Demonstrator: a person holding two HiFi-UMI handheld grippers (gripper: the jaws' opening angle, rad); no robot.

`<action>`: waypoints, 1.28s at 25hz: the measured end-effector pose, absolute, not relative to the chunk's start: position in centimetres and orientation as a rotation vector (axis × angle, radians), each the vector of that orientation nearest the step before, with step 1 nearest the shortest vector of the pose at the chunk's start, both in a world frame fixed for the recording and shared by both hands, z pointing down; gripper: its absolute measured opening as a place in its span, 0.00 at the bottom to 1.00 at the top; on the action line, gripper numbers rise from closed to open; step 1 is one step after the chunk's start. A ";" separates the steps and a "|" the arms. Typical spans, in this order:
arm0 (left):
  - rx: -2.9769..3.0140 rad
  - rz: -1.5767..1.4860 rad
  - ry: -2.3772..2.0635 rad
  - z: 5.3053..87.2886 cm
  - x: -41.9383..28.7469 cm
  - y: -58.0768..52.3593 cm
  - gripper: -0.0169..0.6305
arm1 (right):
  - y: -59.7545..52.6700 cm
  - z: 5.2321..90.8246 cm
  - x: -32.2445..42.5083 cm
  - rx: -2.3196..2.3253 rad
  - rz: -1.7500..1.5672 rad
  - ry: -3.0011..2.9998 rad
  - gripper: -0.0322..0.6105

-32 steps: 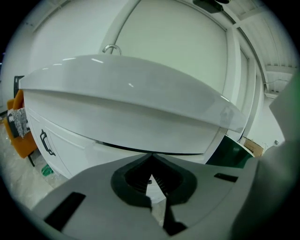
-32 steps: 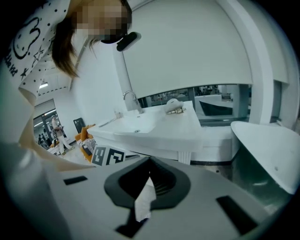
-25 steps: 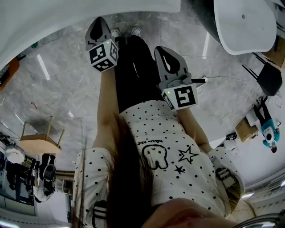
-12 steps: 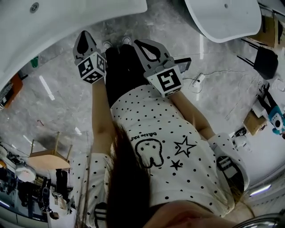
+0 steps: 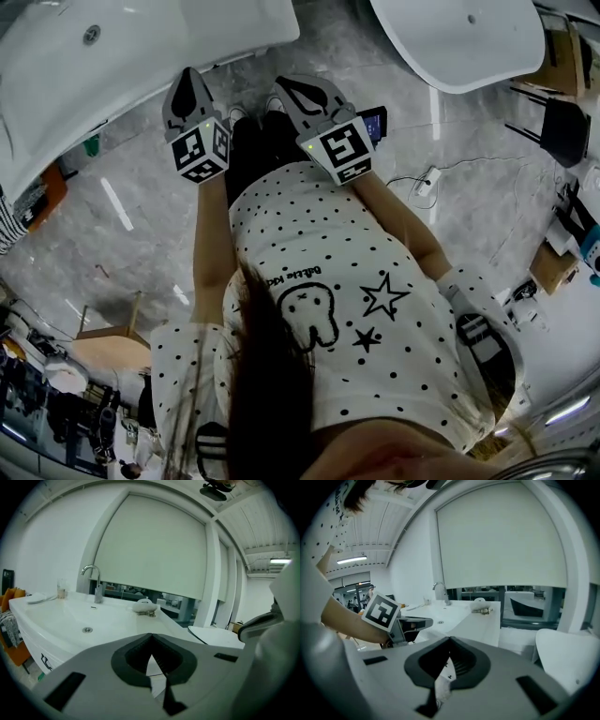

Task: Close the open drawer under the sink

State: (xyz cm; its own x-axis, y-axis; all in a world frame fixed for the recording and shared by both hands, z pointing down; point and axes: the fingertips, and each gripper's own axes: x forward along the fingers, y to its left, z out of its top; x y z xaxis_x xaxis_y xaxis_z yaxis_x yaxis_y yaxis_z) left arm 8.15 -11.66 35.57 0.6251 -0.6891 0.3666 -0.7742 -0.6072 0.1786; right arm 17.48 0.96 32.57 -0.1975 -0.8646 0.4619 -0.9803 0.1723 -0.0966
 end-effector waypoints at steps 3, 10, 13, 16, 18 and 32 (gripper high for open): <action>2.562 0.335 -1.172 33.4 8.2 -11.7 0.03 | 0.3 31.6 17.8 1.794 0.512 -2.158 0.07; 2.620 0.220 -1.169 28.3 7.6 -10.8 0.03 | -0.3 29.2 18.8 1.851 0.436 -2.159 0.07; 2.645 0.196 -1.159 27.0 7.4 -10.1 0.03 | -0.3 28.7 19.1 1.870 0.421 -2.160 0.07; 2.661 0.173 -1.138 26.0 7.3 -9.3 0.03 | -0.2 28.3 19.1 1.883 0.404 -2.161 0.07; 2.664 0.163 -1.128 25.2 7.1 -8.6 0.03 | 0.1 27.9 19.2 1.889 0.396 -2.161 0.07; 2.715 0.117 -1.097 21.5 5.7 -3.5 0.03 | 3.6 25.0 20.6 1.967 0.312 -2.148 0.07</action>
State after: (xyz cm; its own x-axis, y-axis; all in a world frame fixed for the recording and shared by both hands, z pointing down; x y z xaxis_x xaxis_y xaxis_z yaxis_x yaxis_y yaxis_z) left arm 5.75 -3.47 21.55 0.7195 -0.6777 0.1514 -0.6944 -0.7005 0.1644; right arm 20.56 3.58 24.98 -0.0858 -0.9513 0.2960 -0.9962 0.0858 -0.0130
